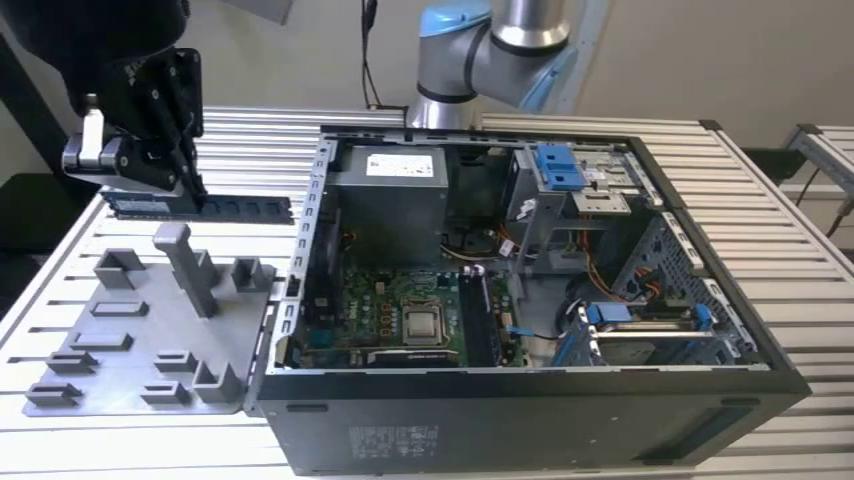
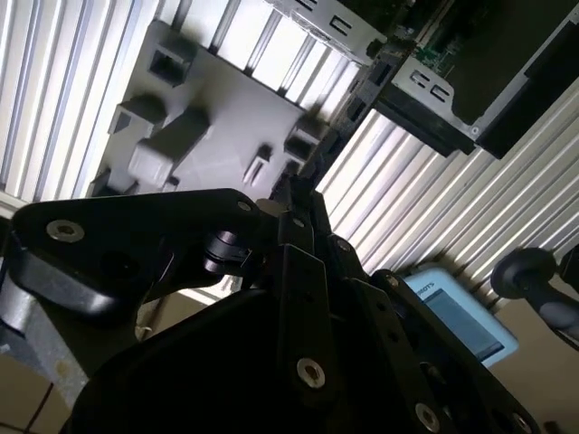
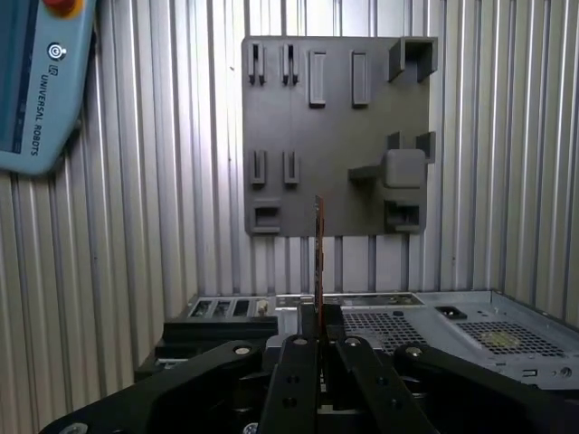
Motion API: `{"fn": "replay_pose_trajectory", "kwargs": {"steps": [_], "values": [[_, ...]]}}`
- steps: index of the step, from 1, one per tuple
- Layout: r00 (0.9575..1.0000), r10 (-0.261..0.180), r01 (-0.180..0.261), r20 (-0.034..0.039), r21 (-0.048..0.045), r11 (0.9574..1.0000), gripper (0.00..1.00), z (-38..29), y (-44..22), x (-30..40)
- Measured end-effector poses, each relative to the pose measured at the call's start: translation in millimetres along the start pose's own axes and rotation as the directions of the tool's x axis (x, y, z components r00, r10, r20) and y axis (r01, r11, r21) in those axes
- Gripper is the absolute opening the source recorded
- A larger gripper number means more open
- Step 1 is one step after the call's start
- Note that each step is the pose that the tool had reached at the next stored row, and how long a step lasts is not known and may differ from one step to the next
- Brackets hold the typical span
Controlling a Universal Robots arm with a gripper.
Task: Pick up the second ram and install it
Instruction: 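Pick up the second ram and move it above second insertion slot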
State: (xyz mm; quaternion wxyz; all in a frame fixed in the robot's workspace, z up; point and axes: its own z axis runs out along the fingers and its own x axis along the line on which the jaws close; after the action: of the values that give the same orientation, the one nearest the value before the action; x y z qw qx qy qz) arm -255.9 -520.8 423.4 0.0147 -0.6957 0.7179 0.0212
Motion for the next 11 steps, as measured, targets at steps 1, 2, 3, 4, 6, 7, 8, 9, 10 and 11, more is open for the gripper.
{"fn": "replay_pose_trajectory", "kwargs": {"steps": [1, 2, 3, 4, 6, 7, 8, 9, 10, 11], "values": [[1.0, 0.0, 0.0, 0.0, -0.0002, 1.0, 0.14, -0.1, -3.2, -0.1], [1.0, 0.0, 0.0, 0.0, -0.0004, 1.0, 0.14, -0.1, -6.4, -0.2], [1.0, 0.0, 0.0, 0.0, -0.0005, 1.0, 0.14, -0.1, -9.4, -0.3], [1.0, 0.0, 0.0, 0.0001, -0.0006, 1.0, 0.14, -0.1, -12.2, -0.4], [1.0, 0.0, 0.0, 0.0, -0.0009, 1.0, 0.14, -0.2, -17.6, -0.6], [1.0, 0.0, 0.0, -0.0001, -0.001, 1.0, 0.14, -0.2, -20.2, -0.6], [1.0, 0.0, 0.0, 0.0, -0.0011, 1.0, 0.14, -0.2, -22.8, -0.7], [1.0, 0.0, 0.0, -0.0001, -0.0012, 1.0, 0.14, -0.3, -25.3, -0.8], [1.0, 0.0, 0.0, -0.0001, -0.0012, 1.0, 0.14, -0.3, -27.8, -0.9], [1.0, 0.0, 0.0, 0.0, -0.0012, 1.0, 0.14, -0.3, -30.3, -1.0]]}}
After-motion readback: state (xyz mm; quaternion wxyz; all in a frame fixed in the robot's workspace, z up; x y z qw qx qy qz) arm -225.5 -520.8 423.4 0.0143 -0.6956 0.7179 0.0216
